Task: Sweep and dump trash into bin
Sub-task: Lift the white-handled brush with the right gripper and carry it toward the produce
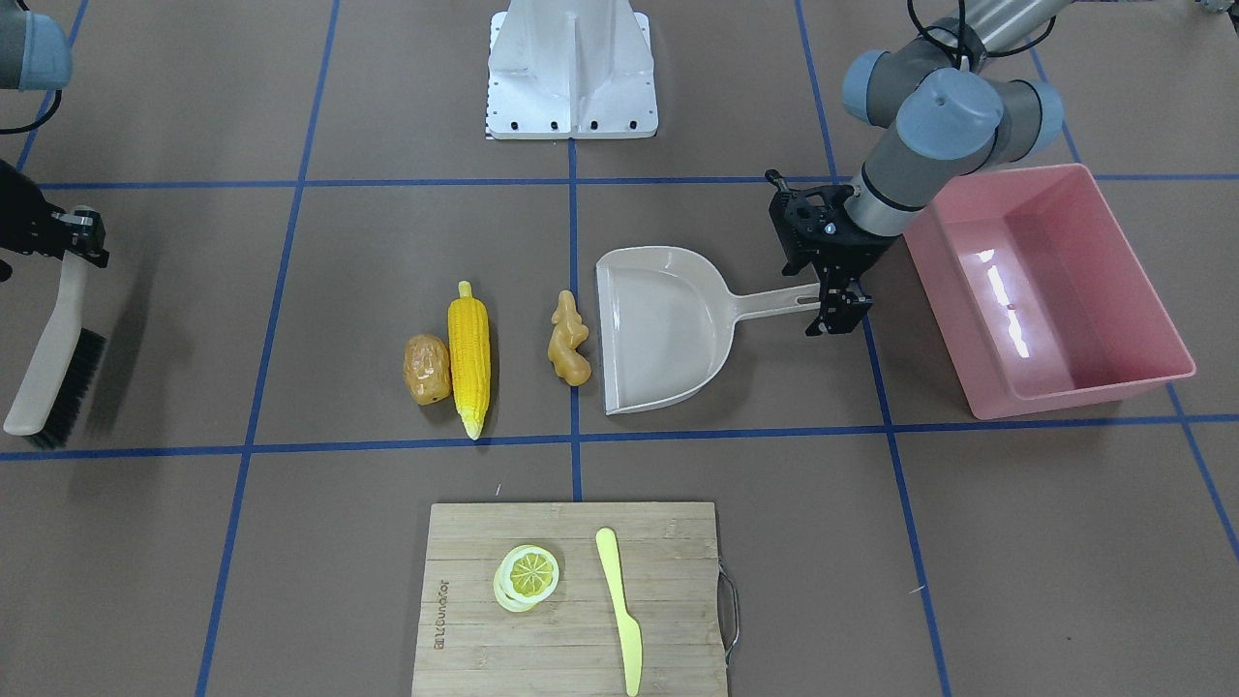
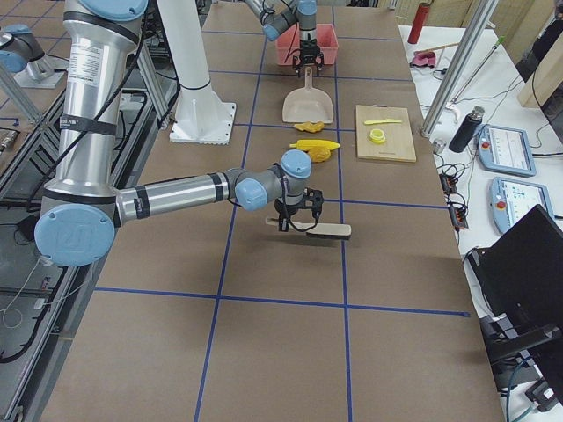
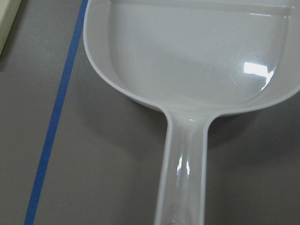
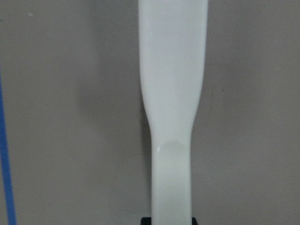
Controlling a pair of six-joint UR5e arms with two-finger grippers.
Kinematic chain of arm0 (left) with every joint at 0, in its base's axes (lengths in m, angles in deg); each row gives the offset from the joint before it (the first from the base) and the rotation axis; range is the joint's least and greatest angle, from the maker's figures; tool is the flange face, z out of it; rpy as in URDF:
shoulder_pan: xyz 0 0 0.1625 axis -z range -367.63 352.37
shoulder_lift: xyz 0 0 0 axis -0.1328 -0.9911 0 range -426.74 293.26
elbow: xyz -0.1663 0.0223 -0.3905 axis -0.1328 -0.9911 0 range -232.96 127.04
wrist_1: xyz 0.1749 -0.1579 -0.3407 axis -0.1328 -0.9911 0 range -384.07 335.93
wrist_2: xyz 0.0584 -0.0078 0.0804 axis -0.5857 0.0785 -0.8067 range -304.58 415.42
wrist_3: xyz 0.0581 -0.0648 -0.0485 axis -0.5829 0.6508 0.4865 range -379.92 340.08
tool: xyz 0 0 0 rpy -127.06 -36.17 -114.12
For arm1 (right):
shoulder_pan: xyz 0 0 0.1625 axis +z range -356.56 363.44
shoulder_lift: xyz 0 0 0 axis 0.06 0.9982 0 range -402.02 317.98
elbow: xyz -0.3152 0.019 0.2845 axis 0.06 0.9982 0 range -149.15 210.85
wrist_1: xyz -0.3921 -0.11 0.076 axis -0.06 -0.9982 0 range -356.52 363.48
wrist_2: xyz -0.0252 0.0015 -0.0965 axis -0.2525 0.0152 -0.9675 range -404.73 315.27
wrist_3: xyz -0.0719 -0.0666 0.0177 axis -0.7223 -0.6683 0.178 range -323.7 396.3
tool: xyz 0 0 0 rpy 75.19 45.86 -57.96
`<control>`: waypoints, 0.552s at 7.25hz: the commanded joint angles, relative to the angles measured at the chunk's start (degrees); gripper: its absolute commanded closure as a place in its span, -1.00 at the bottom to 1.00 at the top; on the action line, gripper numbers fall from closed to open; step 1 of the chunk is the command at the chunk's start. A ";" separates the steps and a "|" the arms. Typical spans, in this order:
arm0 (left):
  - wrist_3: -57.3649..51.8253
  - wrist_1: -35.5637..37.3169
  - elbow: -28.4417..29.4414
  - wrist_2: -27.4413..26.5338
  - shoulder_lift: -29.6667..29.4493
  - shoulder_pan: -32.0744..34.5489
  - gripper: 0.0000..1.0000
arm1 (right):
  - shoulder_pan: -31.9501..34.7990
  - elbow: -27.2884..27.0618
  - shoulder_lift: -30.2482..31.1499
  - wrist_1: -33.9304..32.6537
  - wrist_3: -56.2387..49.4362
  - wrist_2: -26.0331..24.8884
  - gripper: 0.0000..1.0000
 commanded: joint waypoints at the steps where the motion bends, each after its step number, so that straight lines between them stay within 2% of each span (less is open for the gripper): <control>1: -0.05 0.60 0.15 0.08 -0.39 -0.31 -0.93 | 0.25 -3.47 -8.64 -9.69 -0.03 -0.06 1.00; 2: -0.05 0.52 0.24 0.08 -0.39 -0.31 -0.91 | -0.98 -3.57 -16.27 -18.71 -0.29 -2.50 1.00; 3: -0.14 0.52 0.24 0.08 -0.39 -0.31 -0.91 | -5.08 -3.65 -22.53 -26.11 -1.16 -7.58 1.00; 4: -0.05 0.26 -0.02 0.08 -0.30 -0.31 -0.91 | -10.08 -4.00 -24.76 -29.93 -1.26 -11.80 1.00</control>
